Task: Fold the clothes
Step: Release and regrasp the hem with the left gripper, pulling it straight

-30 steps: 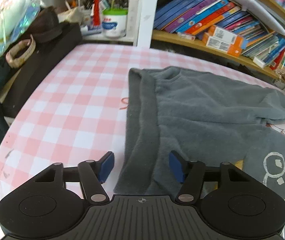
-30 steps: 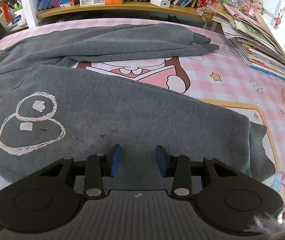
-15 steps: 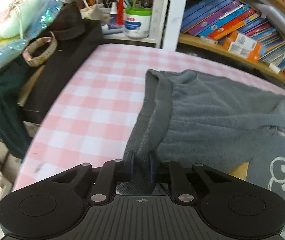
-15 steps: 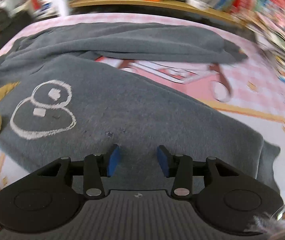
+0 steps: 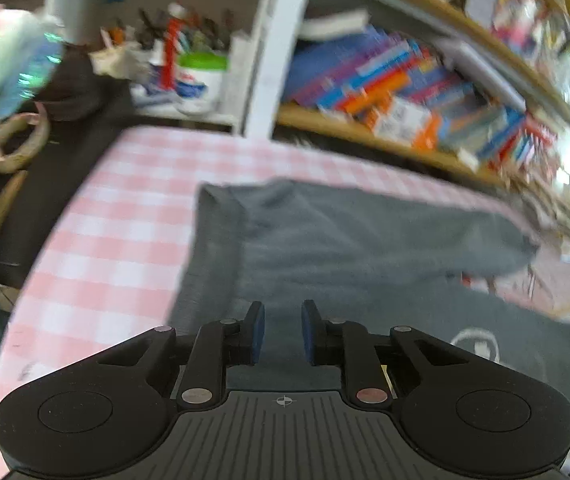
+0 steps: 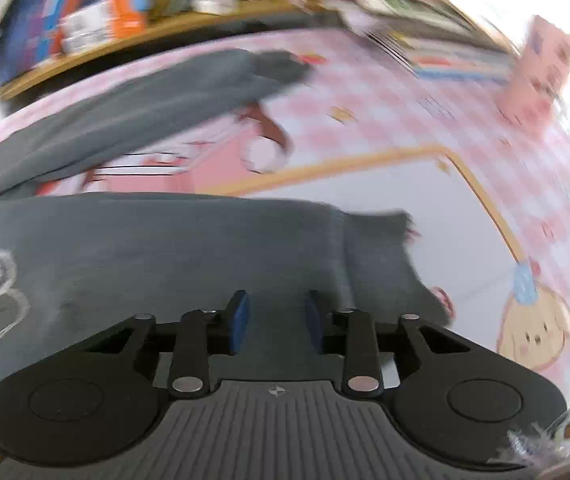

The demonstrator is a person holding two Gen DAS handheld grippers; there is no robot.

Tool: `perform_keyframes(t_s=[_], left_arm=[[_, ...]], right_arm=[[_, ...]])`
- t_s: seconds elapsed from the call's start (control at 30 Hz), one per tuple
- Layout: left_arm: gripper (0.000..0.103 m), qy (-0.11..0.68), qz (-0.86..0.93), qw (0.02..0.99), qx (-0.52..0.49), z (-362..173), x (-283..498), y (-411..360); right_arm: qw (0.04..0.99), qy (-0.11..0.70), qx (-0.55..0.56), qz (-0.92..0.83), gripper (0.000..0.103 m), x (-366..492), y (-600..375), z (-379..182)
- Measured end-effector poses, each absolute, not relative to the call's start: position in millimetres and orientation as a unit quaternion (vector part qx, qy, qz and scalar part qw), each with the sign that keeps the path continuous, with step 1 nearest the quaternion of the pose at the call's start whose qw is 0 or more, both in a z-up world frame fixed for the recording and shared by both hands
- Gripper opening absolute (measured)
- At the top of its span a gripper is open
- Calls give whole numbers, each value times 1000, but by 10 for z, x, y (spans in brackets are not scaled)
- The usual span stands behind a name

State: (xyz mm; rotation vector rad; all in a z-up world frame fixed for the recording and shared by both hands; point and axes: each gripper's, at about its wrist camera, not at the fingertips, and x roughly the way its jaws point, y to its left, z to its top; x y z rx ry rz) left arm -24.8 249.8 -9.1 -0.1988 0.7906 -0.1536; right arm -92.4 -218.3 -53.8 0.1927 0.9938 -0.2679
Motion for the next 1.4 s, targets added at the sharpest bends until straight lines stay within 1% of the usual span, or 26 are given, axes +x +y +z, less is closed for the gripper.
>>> perform_keyframes(t_s=[0.03, 0.07, 0.2, 0.27, 0.3, 0.33, 0.47, 0.57, 0.6, 0.63, 0.7, 0.8, 0.87, 0.93, 1.0, 1.4], left_arm=[[18, 393, -76, 911, -100, -138, -214, 2453], [18, 401, -77, 907, -103, -185, -189, 2417], [18, 423, -85, 897, -92, -280, -178, 2311], [18, 421, -82, 899, -85, -285, -194, 2280], [18, 414, -81, 903, -88, -263, -196, 2281], [18, 406, -82, 905, -95, -234, -193, 2291], [17, 402, -88, 907, -94, -223, -95, 2272], [9, 418, -73, 899, -105, -308, 20, 2319], [6, 426, -59, 897, -107, -342, 53, 2357], [0, 429, -41, 895, -115, -373, 69, 2422], [1, 426, -21, 893, -143, -408, 65, 2563], [2, 423, -1, 895, -142, -404, 40, 2643], [1, 421, 3, 896, -137, -402, 23, 2652], [1, 420, -1, 897, -141, -404, -5, 2677], [1, 418, -6, 897, -145, -395, -46, 2693], [3, 379, -23, 917, -123, -197, -494, 2657]], right_arm=[[868, 469, 95, -133, 10, -928, -2256, -554], [869, 464, 96, -140, 8, -916, -2326, -566], [868, 460, 73, -173, 7, -759, -2455, -573], [872, 456, 61, -167, 13, -729, -2380, -524], [875, 453, 55, -163, 22, -720, -2330, -493], [879, 448, 48, -154, 28, -716, -2265, -464], [893, 438, 36, -99, 28, -694, -1959, -395], [895, 442, 26, -61, 30, -668, -1736, -405], [895, 443, 22, -49, 32, -661, -1661, -410], [895, 445, 16, -38, 36, -656, -1595, -420], [893, 450, 0, -22, 38, -653, -1489, -455], [885, 464, -7, -18, 38, -668, -1439, -531], [882, 471, -1, -20, 39, -688, -1448, -573], [883, 468, 6, -23, 44, -707, -1466, -580], [884, 467, 8, -25, 44, -715, -1478, -584], [885, 463, -12, -41, 45, -724, -1378, -584]])
